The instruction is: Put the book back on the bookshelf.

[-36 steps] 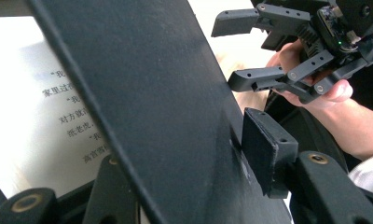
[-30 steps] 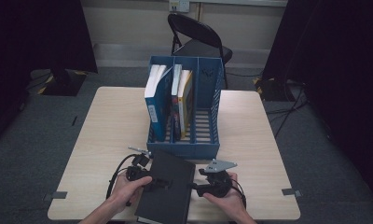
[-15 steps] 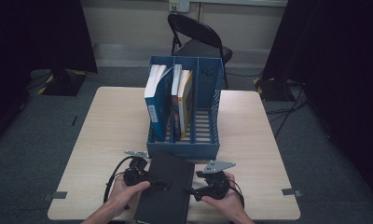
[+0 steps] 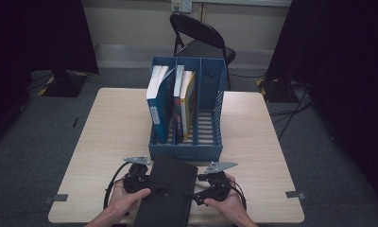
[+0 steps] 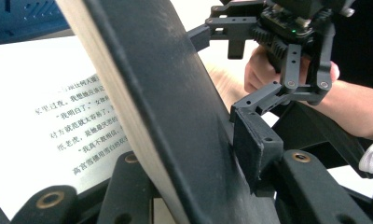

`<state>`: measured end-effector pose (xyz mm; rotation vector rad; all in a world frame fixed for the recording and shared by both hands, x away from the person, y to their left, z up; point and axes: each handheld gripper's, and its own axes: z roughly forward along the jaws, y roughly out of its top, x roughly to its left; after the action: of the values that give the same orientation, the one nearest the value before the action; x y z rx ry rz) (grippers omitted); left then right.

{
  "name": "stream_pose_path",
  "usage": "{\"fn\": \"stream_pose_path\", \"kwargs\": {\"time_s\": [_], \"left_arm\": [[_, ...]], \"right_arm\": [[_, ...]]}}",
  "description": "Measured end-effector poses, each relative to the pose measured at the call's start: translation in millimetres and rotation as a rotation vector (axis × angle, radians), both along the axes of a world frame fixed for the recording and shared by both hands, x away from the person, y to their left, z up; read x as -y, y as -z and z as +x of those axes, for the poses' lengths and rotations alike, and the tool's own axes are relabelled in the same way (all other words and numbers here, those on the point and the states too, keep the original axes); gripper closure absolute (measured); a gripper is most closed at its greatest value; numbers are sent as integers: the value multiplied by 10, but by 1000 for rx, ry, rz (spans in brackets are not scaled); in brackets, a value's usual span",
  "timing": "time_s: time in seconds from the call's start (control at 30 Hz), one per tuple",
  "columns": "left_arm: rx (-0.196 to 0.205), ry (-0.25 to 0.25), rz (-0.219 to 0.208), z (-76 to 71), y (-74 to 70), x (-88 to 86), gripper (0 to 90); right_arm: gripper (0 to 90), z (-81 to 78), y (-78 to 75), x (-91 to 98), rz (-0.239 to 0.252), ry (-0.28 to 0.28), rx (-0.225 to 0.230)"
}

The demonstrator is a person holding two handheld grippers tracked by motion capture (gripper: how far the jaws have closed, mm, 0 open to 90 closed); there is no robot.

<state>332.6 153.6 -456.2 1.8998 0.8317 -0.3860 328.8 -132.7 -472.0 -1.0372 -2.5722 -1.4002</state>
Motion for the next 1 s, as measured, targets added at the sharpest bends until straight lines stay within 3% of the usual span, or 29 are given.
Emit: {"fn": "stream_pose_path", "kwargs": {"time_s": [0.33,0.43,0.57,0.67,1.0], "left_arm": [[26,3,-16,-34,-42,19,633],[48,-10,-21,-72,-56,17,635],[77,27,-19,-80,-85,24,643],[83,30,-20,-82,-95,34,644],[147,33,-53,-74,-217,14,673]], "right_arm": [[41,34,23,19,40,3,-54],[39,74,44,25,73,0,-93],[38,102,69,12,119,-36,-135],[39,106,62,11,121,-41,-145],[115,76,-166,39,126,-13,-36]]}}
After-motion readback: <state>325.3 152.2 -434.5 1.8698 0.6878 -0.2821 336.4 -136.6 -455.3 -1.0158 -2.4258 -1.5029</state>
